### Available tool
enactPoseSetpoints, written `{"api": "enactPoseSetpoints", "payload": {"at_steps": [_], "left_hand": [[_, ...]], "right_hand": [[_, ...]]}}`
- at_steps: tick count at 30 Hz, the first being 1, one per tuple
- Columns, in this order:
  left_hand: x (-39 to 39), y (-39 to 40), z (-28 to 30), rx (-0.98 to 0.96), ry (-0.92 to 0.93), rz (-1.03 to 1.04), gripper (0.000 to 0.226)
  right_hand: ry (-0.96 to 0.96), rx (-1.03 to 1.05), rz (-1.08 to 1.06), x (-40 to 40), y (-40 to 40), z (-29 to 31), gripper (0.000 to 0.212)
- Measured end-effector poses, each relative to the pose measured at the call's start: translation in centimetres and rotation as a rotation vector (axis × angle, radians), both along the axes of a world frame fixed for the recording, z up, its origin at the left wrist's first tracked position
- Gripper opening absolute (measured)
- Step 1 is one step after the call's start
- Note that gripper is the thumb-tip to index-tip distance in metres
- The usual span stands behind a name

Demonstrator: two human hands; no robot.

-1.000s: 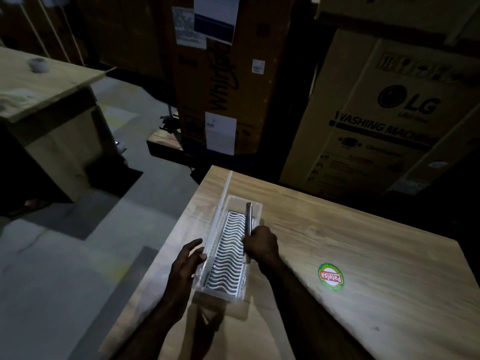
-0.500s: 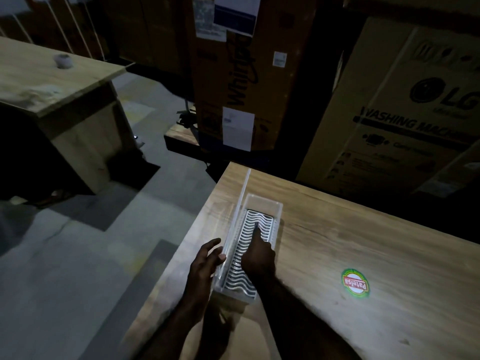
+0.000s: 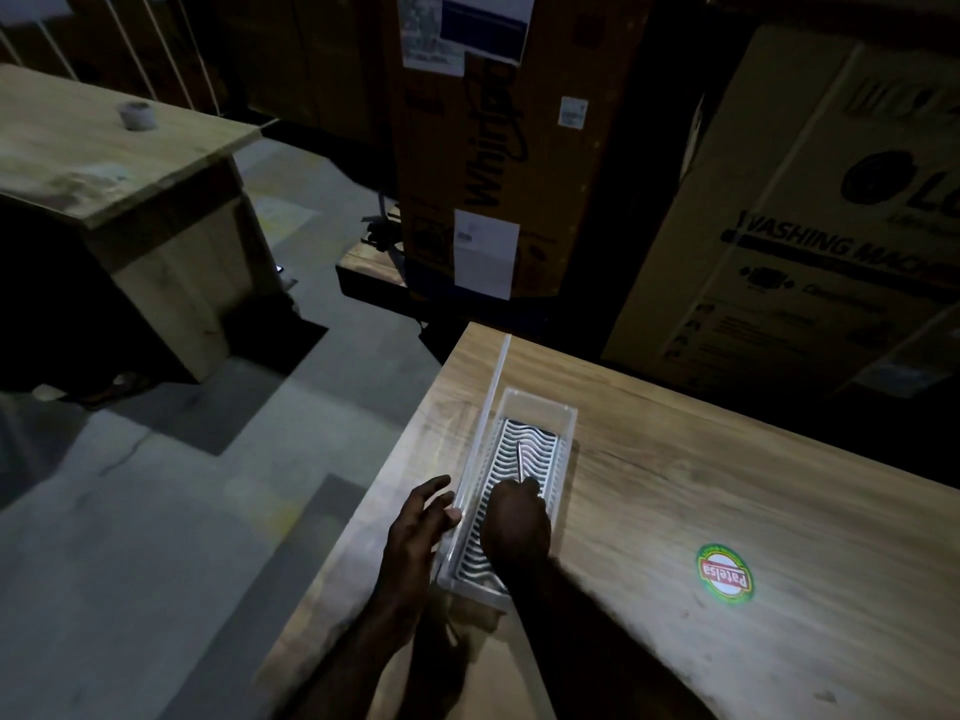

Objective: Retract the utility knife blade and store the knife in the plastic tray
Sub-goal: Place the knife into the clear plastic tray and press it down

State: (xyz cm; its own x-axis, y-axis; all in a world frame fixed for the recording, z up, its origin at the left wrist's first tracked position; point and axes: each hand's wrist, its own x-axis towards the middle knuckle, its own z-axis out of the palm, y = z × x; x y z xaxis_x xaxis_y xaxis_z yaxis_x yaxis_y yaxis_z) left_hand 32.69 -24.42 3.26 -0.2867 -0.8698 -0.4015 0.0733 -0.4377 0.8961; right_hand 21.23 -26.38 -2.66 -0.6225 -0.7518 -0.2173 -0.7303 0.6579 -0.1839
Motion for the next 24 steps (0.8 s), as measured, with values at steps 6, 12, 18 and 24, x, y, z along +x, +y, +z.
{"api": "enactPoseSetpoints", "payload": {"at_steps": [6, 12, 18, 24], "left_hand": [[0.0, 0.2, -0.2, -0.005, -0.002, -0.016, 0.046], [0.2, 0.1, -0.6, -0.016, -0.001, -0.006, 0.054], [0.1, 0.2, -0.4, -0.015, -0.012, -0.016, 0.056], [0.2, 0.2, -0.6, -0.012, -0.02, -0.01, 0.044]], "right_hand": [[-0.027, 0.033, 0.038, -1.2, 1.4, 2.3, 0.019], [-0.189, -0.064, -0.058, -2.1, 1.3, 2.8, 0.024], [-0.099, -0.099, 0.055, -1.1, 1.2, 3.0, 0.024], [-0.019, -0.021, 0.13, -1.3, 1.5, 2.5, 0.035]]}}
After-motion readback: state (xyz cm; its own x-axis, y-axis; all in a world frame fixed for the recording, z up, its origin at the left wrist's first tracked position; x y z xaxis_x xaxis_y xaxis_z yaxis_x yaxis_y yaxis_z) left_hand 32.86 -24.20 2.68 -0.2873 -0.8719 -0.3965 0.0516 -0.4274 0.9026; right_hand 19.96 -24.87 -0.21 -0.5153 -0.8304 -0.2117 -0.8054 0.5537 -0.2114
